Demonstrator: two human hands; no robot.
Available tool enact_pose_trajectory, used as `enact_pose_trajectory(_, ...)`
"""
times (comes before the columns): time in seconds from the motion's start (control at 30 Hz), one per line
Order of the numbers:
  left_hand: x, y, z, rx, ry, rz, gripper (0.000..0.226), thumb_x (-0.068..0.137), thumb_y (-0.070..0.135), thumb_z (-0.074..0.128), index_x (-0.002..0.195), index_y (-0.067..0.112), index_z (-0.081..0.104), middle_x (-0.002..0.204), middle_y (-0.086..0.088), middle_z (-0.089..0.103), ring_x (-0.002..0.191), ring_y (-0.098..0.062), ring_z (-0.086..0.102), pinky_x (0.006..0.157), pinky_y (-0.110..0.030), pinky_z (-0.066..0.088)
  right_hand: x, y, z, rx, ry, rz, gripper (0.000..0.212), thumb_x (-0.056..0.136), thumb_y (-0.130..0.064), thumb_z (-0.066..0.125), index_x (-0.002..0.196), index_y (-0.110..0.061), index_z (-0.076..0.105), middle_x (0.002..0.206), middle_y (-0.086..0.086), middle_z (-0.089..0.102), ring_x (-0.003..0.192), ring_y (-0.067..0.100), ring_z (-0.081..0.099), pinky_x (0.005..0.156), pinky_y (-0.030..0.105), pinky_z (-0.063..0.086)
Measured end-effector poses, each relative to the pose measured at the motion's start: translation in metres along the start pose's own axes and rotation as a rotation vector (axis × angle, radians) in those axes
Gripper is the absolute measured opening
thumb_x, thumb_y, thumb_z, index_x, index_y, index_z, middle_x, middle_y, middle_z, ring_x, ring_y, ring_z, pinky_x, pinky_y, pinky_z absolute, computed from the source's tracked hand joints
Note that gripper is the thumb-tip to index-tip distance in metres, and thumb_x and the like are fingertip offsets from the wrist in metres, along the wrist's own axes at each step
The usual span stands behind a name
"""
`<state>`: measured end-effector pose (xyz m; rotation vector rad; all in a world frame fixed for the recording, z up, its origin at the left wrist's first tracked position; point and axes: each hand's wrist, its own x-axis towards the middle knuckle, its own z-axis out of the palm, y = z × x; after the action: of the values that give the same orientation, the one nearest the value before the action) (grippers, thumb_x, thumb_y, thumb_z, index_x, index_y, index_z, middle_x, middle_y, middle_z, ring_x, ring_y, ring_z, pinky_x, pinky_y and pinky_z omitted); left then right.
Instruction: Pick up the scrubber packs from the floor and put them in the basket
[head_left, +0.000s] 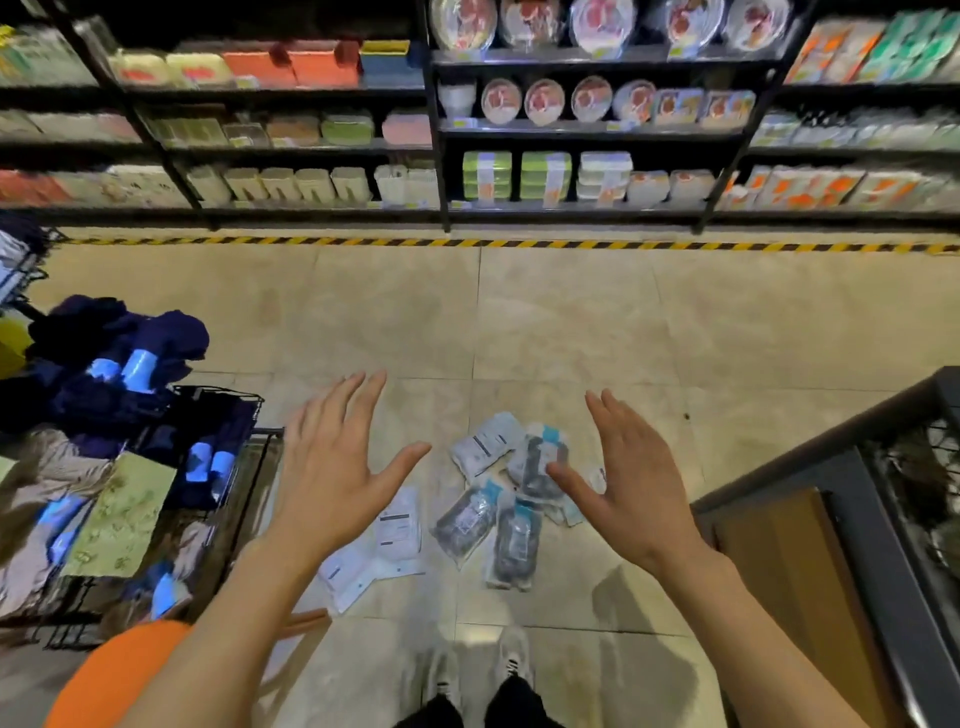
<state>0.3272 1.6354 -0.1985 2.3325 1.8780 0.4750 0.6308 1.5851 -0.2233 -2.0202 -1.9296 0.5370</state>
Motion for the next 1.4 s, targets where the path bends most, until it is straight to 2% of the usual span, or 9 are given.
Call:
enact_pose_trajectory(0.23,0.048,-0.054,0.151,-0.055,-0.063,0.024,0.085,0.090,0.073,0.045,0.156,0.019,0.038,0.155,-0.009,0.046,0.142,-0.029,0.042,0.112,-0.051,0.036,0.056,0.057,0.112,-0.007,0.009,0.053,0.096,0.090,-0.082,0.034,0.165,-0.023,0.019,0.171,0.003,0.021,0.158,0.023,0.020,0.125,0.036,0.017)
enact_pose_trajectory(0.37,0.051,-0.101,0.280,-0.104,-0.070,0.005,0.086,0.090,0.074,0.045,0.157,0.021,0.037,0.156,-0.009,0.045,0.142,-0.029,0.041,0.114,-0.048,0.033,0.085,0.103,0.220,-0.051,-0.001,0.036,0.097,0.090,-0.084,0.029,0.164,-0.022,0.020,0.171,0.005,0.021,0.159,0.025,0.017,0.127,0.042,0.018)
enact_pose_trajectory(0.5,0.040,-0.150,0.424,-0.108,-0.059,0.021,0.087,0.088,0.074,0.046,0.157,0.021,0.038,0.157,-0.009,0.045,0.143,-0.030,0.042,0.113,-0.050,0.034,0.106,0.157,0.349,-0.056,0.037,0.034,0.094,0.091,-0.079,0.040,0.164,-0.022,0.022,0.170,0.003,0.023,0.158,0.024,0.018,0.123,0.034,0.012)
enact_pose_trajectory(0.77,0.002,-0.224,0.650,-0.085,-0.052,0.128,0.087,0.087,0.076,0.046,0.157,0.024,0.037,0.158,-0.008,0.044,0.142,-0.032,0.045,0.108,-0.052,0.040,0.122,0.267,0.560,-0.076,0.092,0.021,0.094,0.089,-0.077,0.041,0.162,-0.019,0.027,0.168,0.010,0.032,0.155,0.027,0.028,0.123,0.046,0.026)
enact_pose_trajectory(0.93,-0.018,-0.250,0.718,-0.127,-0.113,0.116,0.090,0.085,0.078,0.044,0.159,0.026,0.034,0.161,-0.006,0.040,0.145,-0.029,0.041,0.112,-0.049,0.037,0.126,0.307,0.630,-0.088,0.128,0.040,0.092,0.088,-0.074,0.041,0.159,-0.017,0.034,0.164,0.011,0.040,0.149,0.032,0.039,0.117,0.049,0.035)
enact_pose_trajectory(1.13,-0.031,-0.266,0.736,-0.154,-0.237,0.005,0.094,0.083,0.084,0.038,0.160,0.032,0.028,0.163,-0.003,0.036,0.145,-0.029,0.041,0.112,-0.053,0.040,0.117,0.319,0.658,-0.091,0.122,0.129,0.074,0.095,-0.061,0.055,0.153,-0.015,0.043,0.151,0.010,0.054,0.133,0.035,0.052,0.102,0.048,0.046)
enact_pose_trajectory(1.2,-0.035,-0.267,0.739,-0.184,-0.259,-0.045,0.092,0.083,0.084,0.038,0.160,0.035,0.025,0.163,-0.001,0.035,0.145,-0.028,0.041,0.111,-0.054,0.041,0.112,0.324,0.669,-0.050,0.060,0.266,0.073,0.094,-0.057,0.062,0.152,-0.018,0.043,0.150,0.008,0.054,0.134,0.033,0.052,0.101,0.046,0.045)
enact_pose_trajectory(1.3,-0.038,-0.266,0.748,-0.193,-0.265,-0.035,0.089,0.086,0.079,0.043,0.160,0.034,0.025,0.162,0.000,0.036,0.143,-0.028,0.043,0.108,-0.053,0.042,0.111,0.333,0.693,0.350,0.026,0.647,0.077,0.088,-0.050,0.075,0.149,-0.015,0.043,0.141,0.012,0.059,0.126,0.030,0.057,0.093,0.038,0.044)
enact_pose_trajectory(1.4,-0.035,-0.267,0.757,-0.192,-0.261,-0.020,0.088,0.086,0.075,0.047,0.160,0.031,0.028,0.161,-0.002,0.038,0.141,-0.029,0.046,0.106,-0.052,0.044,0.115,0.346,0.720,0.619,-0.004,0.921,0.082,0.084,-0.047,0.081,0.145,-0.009,0.043,0.111,0.008,0.067,0.095,0.023,0.067,0.077,0.038,0.050)
